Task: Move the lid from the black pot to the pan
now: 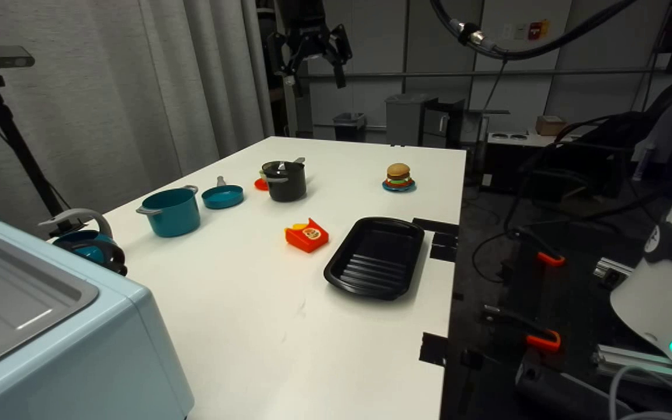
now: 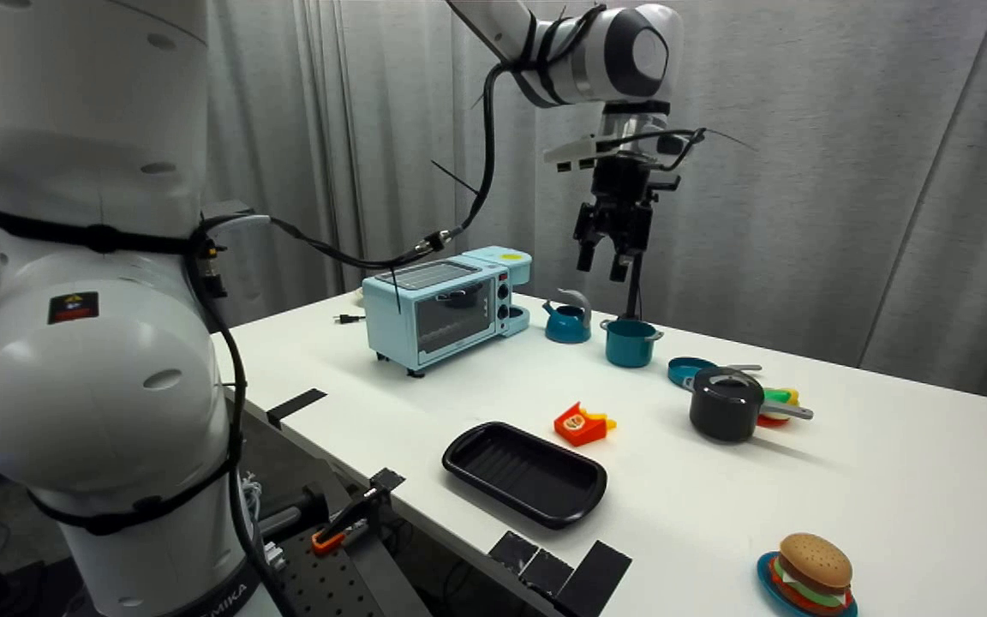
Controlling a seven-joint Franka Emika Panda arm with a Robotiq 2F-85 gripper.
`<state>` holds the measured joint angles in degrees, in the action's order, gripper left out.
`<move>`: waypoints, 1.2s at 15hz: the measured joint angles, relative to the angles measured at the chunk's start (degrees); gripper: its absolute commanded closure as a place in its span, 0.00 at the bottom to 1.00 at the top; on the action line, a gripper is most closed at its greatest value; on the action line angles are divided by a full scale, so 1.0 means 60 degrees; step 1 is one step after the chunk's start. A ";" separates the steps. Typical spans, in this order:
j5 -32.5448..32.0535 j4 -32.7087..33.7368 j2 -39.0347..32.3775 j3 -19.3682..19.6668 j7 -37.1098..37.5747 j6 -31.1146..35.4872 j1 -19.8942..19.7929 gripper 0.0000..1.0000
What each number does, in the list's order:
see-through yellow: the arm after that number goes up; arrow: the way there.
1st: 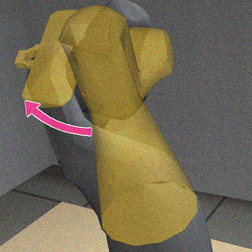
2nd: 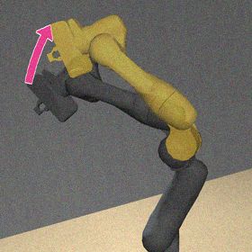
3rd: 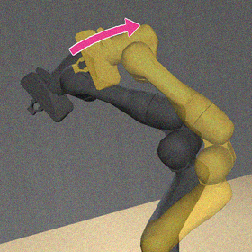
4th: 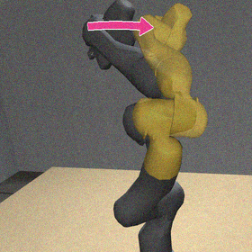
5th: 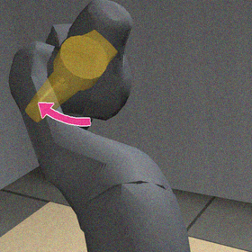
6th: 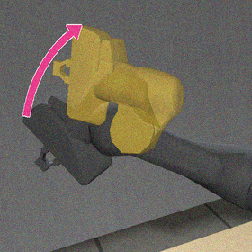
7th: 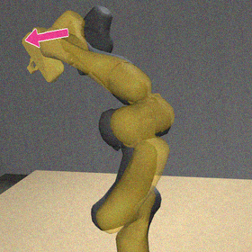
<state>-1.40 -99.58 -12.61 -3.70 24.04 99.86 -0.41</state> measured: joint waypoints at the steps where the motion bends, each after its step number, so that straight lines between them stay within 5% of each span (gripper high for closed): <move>1: 0.0075 0.0382 -0.0351 0.0044 0.0079 0.0078 0.0007 0.00; 8: 0.0286 0.3048 -0.2614 0.0758 0.0217 0.0653 -0.0009 0.00; 14: 0.0507 0.3158 -0.3265 0.0766 0.1936 0.2437 0.0508 0.00; 18: 0.0599 0.3158 -0.3325 0.0799 0.2318 0.2568 0.0548 0.00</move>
<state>2.20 -80.63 -32.56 1.09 37.95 115.26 2.88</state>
